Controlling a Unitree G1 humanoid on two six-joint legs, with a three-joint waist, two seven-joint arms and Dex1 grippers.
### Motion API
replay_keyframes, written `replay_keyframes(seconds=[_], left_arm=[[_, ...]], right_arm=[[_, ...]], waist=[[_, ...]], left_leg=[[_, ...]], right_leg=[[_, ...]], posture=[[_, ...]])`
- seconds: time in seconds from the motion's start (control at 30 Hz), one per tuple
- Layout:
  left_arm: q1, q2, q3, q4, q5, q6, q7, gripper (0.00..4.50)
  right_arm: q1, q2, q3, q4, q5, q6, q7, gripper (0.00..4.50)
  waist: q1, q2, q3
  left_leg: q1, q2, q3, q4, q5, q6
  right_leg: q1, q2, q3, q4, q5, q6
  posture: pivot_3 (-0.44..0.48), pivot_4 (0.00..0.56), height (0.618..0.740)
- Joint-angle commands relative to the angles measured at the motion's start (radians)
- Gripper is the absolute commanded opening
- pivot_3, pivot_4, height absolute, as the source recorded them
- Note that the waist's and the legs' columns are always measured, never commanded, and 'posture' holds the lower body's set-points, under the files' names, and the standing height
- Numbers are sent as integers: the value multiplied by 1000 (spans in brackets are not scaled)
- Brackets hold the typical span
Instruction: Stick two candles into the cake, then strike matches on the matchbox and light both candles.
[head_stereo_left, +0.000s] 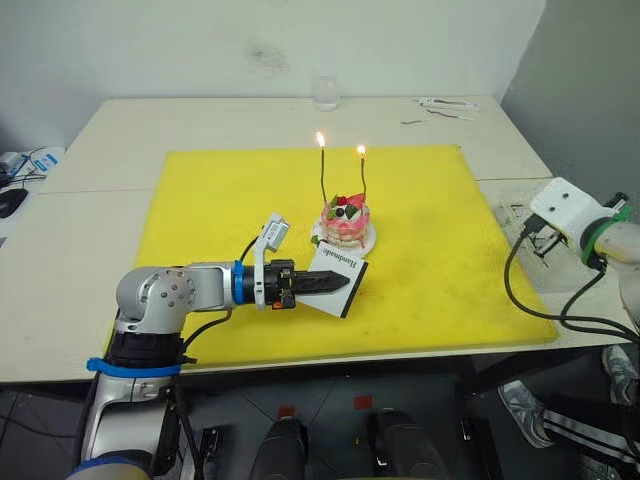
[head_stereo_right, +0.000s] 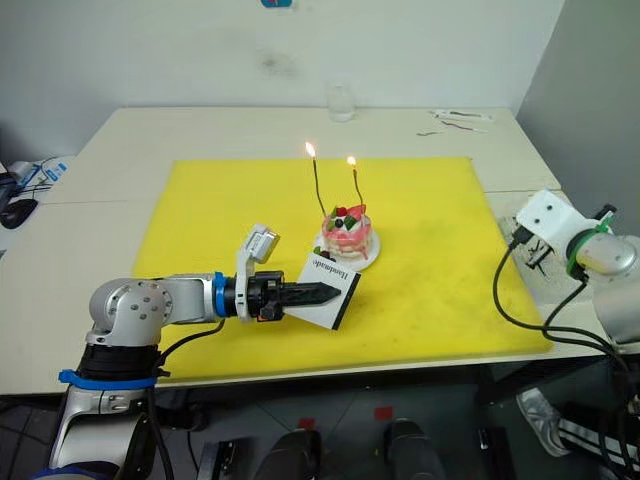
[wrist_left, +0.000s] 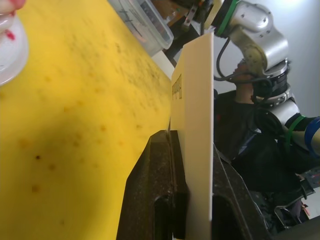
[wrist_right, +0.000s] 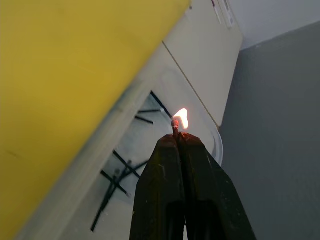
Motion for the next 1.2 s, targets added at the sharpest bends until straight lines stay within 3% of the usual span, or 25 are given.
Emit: replay_keyframes(seconds=[0.03, 0.1, 0.2, 0.57, 0.73, 0.83, 1.03, 1.2], left_arm=[[-5, -1, 12, -34, -16, -7, 0, 476], [-3, -1, 13, -34, -16, -8, 1, 476], [-3, -1, 15, -33, -16, -10, 1, 476], [-4, -11, 16, -32, -19, -12, 13, 476], [-18, -40, 32, -16, -36, 22, 49, 476], [-22, -72, 21, 0, -19, 39, 91, 476], [-23, -171, 44, 32, -12, 63, 203, 476], [-21, -244, 74, 60, 3, 51, 289, 476]], right_arm=[[15, -29, -15, 14, -78, -42, -47, 26], [18, -28, -21, 39, -93, -56, -50, 26], [22, -16, -30, 48, -93, -61, -36, 570], [25, -26, -76, -2, -75, -78, -3, 4363], [-26, -15, -76, -111, 4, -105, 118, 4474], [-90, 116, -106, -246, 271, 105, 261, 4474], [-134, 379, -239, -479, 761, 582, 292, 4474], [-18, 330, -179, -579, 817, 524, 344, 4474]], waist=[[0, 0, 0], [0, 0, 0], [1, 0, 0], [2, 0, 0], [1, 0, 0], [-2, 0, 0], [15, 0, 0], [28, 0, 0]], left_leg=[[0, 0, 0, 0, 0, 0], [0, -1, 0, 1, 0, 0], [0, -1, 0, 1, 0, 0], [0, -1, -1, 1, 0, 0], [0, -1, -1, 0, 0, 0], [1, 0, -1, 1, 0, 0], [1, 0, -6, 1, 0, 0], [0, -2, -6, 1, 0, 0]], right_leg=[[0, 0, 0, 0, 0, 0], [1, 0, 1, -1, 0, 0], [2, 0, 1, -2, 0, 0], [2, 0, 0, -1, 0, 1], [2, 0, 0, -1, 0, 1], [3, 0, 0, -1, 1, 1], [5, 1, -2, -1, 1, 1], [6, -2, -3, -3, 0, 2]], posture=[[0, 150, 740], [0, 150, 740], [0, 150, 740], [0, 150, 740], [0, 150, 740], [0, 150, 740], [0, 150, 740], [0, 150, 740]])
